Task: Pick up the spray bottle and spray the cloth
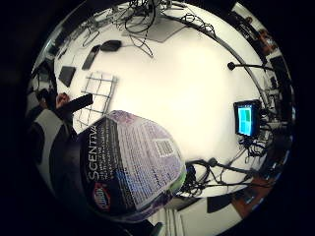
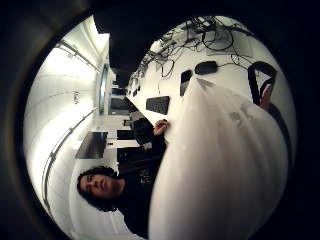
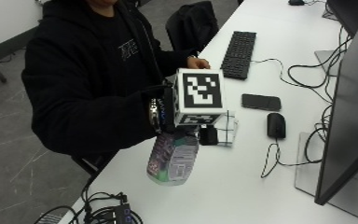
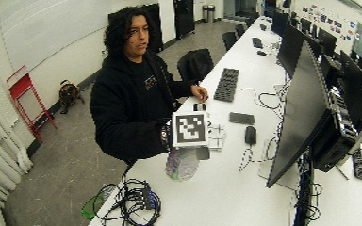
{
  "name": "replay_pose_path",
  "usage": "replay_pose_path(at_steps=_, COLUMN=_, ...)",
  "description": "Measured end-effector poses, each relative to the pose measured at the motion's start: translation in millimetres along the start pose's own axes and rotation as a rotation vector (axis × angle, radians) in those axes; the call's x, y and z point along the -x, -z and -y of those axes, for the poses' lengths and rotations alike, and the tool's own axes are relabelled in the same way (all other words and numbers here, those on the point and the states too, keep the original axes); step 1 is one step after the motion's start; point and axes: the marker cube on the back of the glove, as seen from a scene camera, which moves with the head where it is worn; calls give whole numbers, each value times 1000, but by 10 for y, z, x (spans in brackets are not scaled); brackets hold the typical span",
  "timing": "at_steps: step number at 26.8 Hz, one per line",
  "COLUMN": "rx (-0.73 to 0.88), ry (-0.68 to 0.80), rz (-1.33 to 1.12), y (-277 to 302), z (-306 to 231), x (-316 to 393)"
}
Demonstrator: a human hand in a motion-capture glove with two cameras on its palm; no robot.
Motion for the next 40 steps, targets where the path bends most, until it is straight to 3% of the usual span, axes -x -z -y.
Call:
replay_pose_path(at_steps=6, rx=236, ry=-78, rz=-213, y=-115, z=-19, x=190)
replay_pose_path(at_steps=11, rx=309, ry=-167, rz=-354, y=-162, z=240, x=312)
replay_pose_path(at_steps=17, rx=503, ry=-174, rz=-509, y=-368, z=-2, x=509)
replay_pose_path(at_steps=28, rx=659, ry=-217, rz=-734, y=-777, z=-11, x=707)
replay_pose_path(at_steps=40, rx=799, ry=-228, rz=-816, y=-1133, z=78, x=676)
